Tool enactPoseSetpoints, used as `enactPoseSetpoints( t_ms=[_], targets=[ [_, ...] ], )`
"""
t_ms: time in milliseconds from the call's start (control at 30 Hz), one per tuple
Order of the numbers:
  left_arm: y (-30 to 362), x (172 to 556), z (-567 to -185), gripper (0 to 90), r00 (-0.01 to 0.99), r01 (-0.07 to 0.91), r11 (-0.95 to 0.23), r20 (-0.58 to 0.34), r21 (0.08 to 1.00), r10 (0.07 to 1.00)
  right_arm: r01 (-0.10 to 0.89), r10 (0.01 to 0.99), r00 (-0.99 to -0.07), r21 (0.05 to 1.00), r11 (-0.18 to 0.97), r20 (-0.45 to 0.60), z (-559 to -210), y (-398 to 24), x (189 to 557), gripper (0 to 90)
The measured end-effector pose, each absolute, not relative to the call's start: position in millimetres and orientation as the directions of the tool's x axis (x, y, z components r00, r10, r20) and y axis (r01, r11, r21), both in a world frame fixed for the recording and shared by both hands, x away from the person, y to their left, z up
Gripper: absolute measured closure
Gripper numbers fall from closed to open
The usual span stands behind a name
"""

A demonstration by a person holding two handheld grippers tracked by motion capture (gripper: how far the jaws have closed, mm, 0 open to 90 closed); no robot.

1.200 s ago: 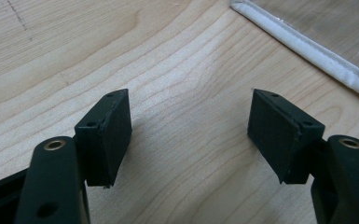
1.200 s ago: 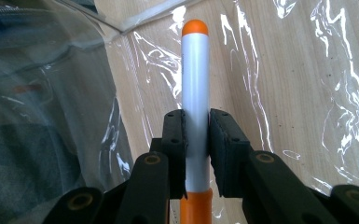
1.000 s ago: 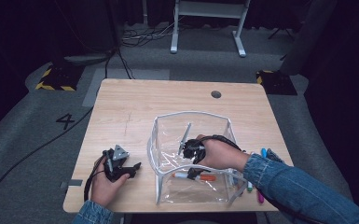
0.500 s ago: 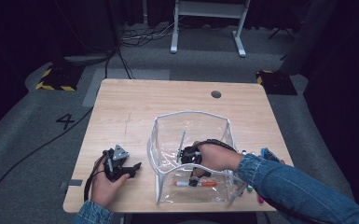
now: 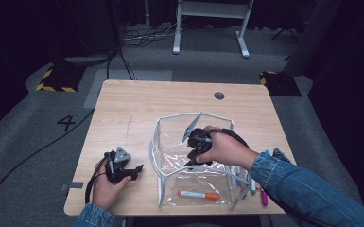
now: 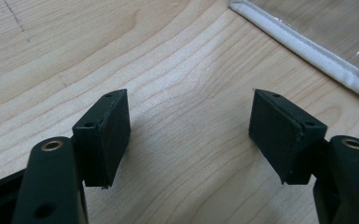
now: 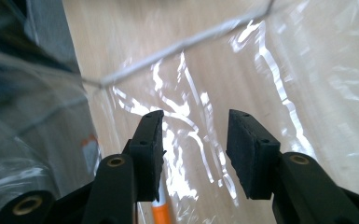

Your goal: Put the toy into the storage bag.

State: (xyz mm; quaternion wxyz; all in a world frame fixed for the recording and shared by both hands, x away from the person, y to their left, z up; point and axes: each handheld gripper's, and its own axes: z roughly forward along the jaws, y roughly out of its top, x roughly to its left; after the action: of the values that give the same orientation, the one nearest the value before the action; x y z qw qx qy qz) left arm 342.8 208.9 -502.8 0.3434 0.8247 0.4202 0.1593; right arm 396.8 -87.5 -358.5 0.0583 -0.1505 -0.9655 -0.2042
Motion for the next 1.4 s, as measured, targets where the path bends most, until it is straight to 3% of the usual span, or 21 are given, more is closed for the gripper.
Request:
enactPoseSetpoints(
  t_ms=[267, 567, 1033, 1400],
  targets=[
    [209.0, 342.9, -502.8, 29.5, 0.597, 0.582, -0.413, -0.023, 0.700, 0.802, 0.311, 0.293, -0.949, 0.496, 0.811, 0.116, -313.4, -112.7, 387.9, 54.8],
    [208.9, 342.9, -502.9, 29.3, 0.596, 0.584, -0.411, -0.026, 0.700, 0.802, 0.355, 0.384, -0.919, 0.612, 0.707, 0.090, -275.7, -172.7, 378.5, 54.3],
    [214.3, 351.9, -502.9, 25.7, 0.608, 0.587, -0.406, -0.050, 0.700, 0.792, 0.422, 0.563, -0.824, 0.724, 0.546, 0.056, -260.3, -274.3, 360.4, 53.3],
    [217.0, 353.8, -503.0, 25.1, 0.597, 0.586, -0.412, -0.028, 0.698, 0.802, 0.479, 0.705, -0.709, 0.747, 0.462, 0.019, -275.1, -339.9, 345.9, 53.9]
  ],
)
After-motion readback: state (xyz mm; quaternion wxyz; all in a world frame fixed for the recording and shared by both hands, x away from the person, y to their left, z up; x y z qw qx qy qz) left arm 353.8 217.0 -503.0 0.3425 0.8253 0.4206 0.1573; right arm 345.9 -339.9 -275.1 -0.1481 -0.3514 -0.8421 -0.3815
